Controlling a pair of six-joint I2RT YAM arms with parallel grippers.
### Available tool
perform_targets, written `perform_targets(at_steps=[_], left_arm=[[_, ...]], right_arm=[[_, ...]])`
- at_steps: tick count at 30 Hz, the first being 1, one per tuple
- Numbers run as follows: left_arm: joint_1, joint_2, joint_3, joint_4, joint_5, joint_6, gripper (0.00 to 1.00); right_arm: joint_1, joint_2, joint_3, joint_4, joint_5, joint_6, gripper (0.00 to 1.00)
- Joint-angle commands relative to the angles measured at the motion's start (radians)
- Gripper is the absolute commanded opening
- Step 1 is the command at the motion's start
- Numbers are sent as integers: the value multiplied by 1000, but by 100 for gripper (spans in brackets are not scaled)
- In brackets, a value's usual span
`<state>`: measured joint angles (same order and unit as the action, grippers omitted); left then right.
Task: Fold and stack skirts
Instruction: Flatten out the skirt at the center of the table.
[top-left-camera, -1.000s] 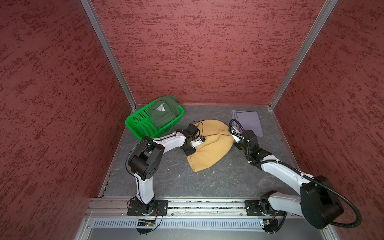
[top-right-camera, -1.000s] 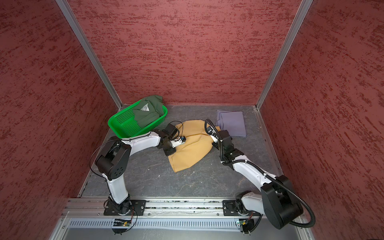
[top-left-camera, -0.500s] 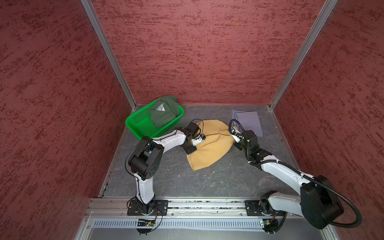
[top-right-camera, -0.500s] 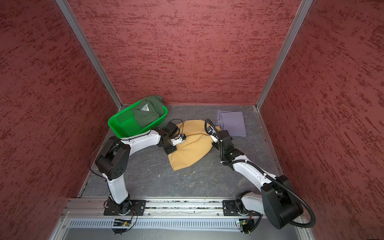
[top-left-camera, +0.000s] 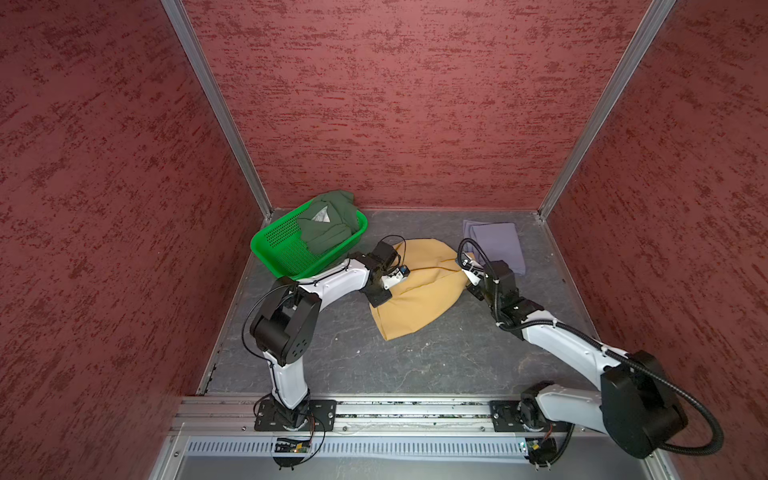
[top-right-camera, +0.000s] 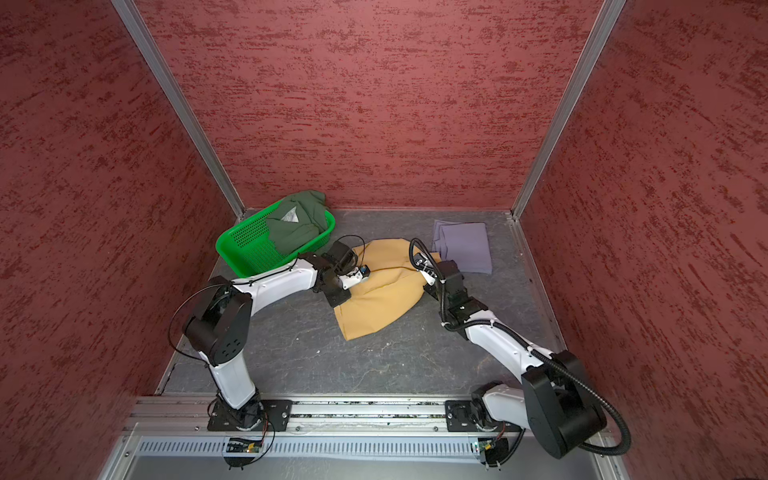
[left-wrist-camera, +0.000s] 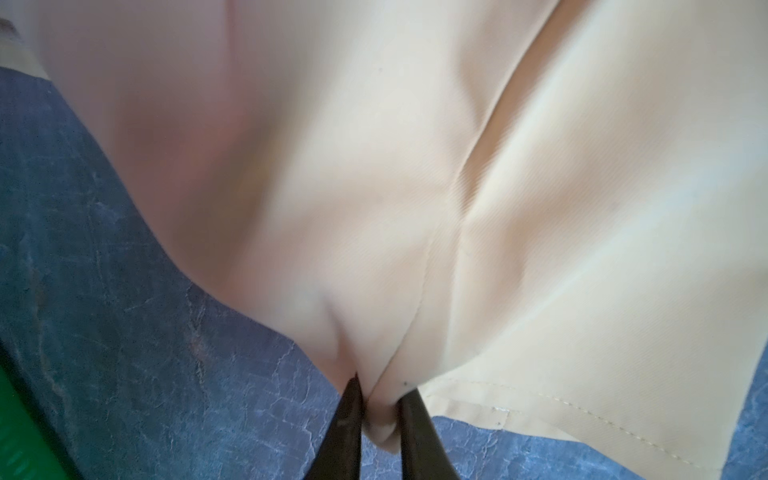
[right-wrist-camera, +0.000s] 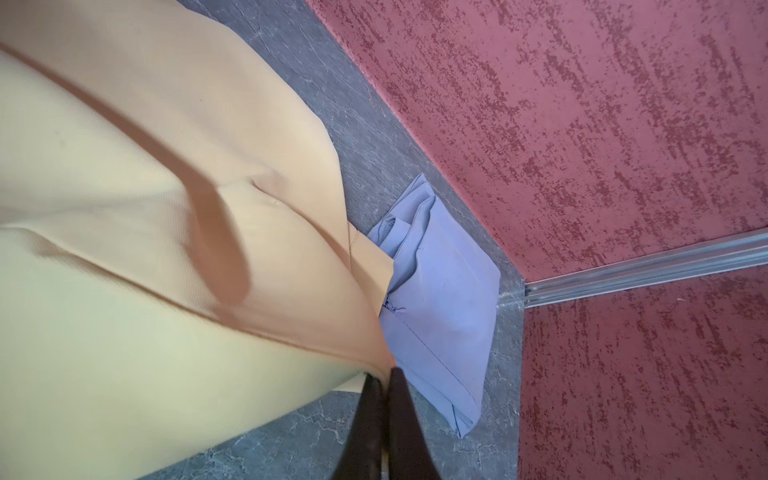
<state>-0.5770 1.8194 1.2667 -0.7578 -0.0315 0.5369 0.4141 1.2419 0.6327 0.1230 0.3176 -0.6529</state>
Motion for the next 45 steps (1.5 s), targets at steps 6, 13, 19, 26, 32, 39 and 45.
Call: perform_targets(at_steps=[6,13,19,26,32,39,45], left_arm=[[-1,10,37,-18,-28,-23,0],[6,-70,26,21,-141,-54,0],[25,-222,21,95,-265,-101,0],[36,-404,58,200,-385,-103,0],[54,-488,165,256,-375,-77,0],[57,-463,335,273,-361,-18,0],[74,-394,432,318,-346,11,0]], right_arm=[[-6,-20,-1,15,-17,9,0],[-6,-28,20,5,5,31,0],[-9,-61,79,-49,27,60,0],[-11,-128,170,-120,15,97,0],[-11,-160,306,-226,-17,84,0],[-11,-162,405,-288,-8,88,0],[-11,-145,437,-237,19,43,0]])
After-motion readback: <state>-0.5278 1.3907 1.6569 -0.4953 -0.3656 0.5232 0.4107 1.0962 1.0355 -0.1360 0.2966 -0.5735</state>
